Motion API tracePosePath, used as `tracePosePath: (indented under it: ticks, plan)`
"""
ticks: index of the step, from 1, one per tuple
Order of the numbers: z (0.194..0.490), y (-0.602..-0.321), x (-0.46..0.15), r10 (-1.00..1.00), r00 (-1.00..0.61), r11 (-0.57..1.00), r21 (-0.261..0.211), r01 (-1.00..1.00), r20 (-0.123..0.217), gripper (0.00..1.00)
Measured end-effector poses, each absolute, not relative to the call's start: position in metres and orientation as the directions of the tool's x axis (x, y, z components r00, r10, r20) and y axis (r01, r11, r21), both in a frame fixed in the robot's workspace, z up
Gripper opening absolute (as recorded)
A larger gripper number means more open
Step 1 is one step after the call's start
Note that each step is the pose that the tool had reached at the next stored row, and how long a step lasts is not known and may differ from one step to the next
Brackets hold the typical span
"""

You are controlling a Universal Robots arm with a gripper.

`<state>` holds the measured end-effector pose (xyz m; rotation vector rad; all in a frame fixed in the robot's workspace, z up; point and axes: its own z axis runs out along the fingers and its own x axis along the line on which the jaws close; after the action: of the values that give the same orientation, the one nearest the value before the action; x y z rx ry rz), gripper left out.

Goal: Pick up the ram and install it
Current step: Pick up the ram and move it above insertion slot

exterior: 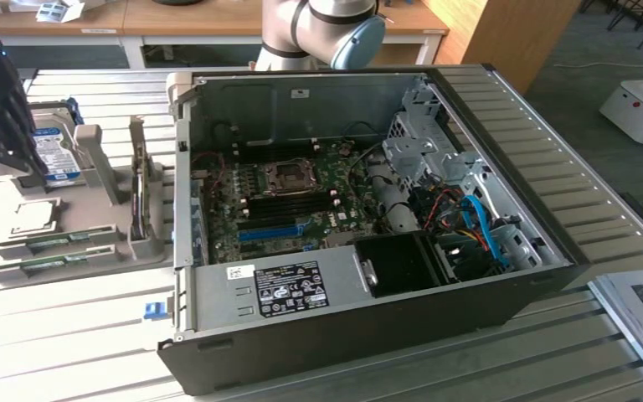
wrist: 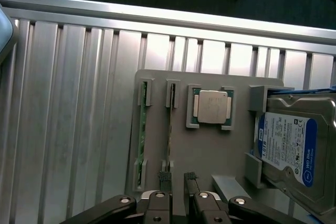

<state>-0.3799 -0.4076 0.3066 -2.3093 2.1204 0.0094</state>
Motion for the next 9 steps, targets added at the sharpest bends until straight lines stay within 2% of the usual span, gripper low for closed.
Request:
tracePosePath:
  ticks: [9]
  plan:
    - [0.2988, -0.4076, -0.3799, -0.996, 0.085, -0.085, -0.001, -0.996, -0.009, 0.24]
